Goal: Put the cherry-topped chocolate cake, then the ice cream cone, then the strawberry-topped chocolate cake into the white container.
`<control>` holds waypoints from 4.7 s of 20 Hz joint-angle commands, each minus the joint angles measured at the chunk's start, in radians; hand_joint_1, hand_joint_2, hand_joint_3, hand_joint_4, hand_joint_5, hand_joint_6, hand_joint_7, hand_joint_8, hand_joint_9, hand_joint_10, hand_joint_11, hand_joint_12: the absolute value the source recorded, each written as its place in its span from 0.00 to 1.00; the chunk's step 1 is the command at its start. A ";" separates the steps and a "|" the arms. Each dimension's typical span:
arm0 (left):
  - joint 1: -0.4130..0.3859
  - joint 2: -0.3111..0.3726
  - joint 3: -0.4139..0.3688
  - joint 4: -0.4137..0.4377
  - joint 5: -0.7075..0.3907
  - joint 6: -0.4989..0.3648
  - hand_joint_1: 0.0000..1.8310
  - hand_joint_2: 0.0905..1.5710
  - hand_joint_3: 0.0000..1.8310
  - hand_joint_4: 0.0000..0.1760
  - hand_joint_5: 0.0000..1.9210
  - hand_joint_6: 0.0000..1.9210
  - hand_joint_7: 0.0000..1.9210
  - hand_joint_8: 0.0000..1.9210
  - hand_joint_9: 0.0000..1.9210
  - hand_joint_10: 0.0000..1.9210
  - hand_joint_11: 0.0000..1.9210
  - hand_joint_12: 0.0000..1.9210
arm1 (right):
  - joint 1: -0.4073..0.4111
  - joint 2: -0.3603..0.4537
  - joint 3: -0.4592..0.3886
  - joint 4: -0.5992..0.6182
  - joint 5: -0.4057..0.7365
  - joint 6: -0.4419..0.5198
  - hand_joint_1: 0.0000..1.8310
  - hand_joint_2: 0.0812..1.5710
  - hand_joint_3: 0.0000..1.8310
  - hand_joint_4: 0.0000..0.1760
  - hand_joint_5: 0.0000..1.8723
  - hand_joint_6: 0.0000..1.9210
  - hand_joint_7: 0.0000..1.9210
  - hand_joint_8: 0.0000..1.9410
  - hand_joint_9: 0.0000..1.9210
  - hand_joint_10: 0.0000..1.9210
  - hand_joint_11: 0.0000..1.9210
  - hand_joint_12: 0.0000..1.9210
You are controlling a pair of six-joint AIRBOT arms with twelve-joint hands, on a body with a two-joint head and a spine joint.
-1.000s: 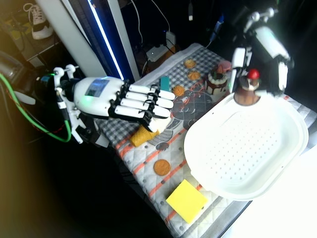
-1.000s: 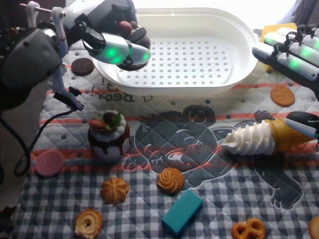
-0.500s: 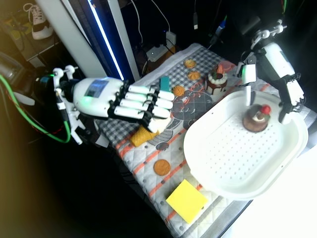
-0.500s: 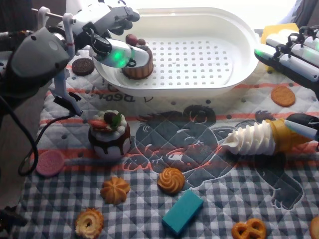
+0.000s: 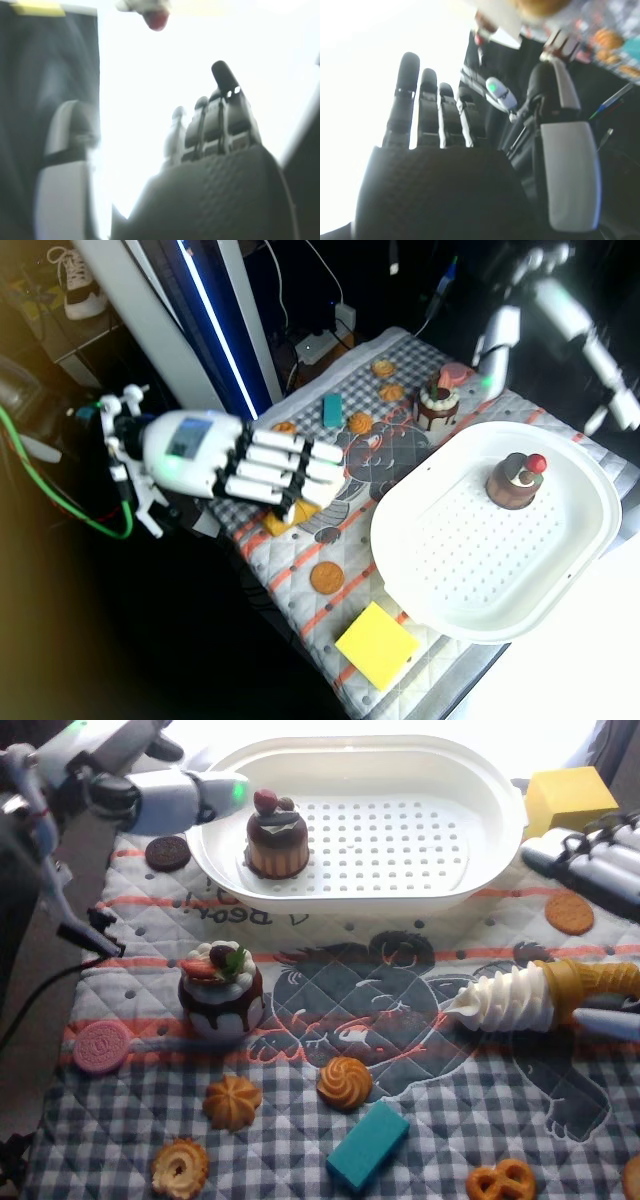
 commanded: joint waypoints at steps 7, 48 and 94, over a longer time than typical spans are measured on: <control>0.099 0.103 -0.145 0.136 -0.364 -0.074 0.39 0.78 0.00 0.77 0.06 0.00 0.03 0.01 0.05 0.02 0.00 0.67 | 0.008 -0.059 0.050 0.007 0.005 0.013 0.43 0.72 0.00 0.00 0.01 0.01 0.06 0.01 0.00 0.39 0.00 0.88; 0.299 0.153 -0.268 0.174 -0.580 -0.074 0.40 0.79 0.00 0.61 0.08 0.00 0.05 0.00 0.02 0.02 0.00 0.00 | 0.533 -0.473 0.530 0.140 -0.429 -0.194 0.61 0.82 0.00 0.00 0.30 0.78 0.37 0.80 0.32 0.77 0.32 0.98; 0.351 0.106 -0.228 0.186 -0.158 -0.073 0.69 0.70 0.00 0.00 0.16 0.45 0.10 0.59 0.10 0.86 0.14 1.00 | 0.033 0.015 -0.023 -0.029 0.033 0.013 0.37 0.70 0.00 0.09 0.00 0.00 0.00 0.00 0.02 0.06 0.00 0.31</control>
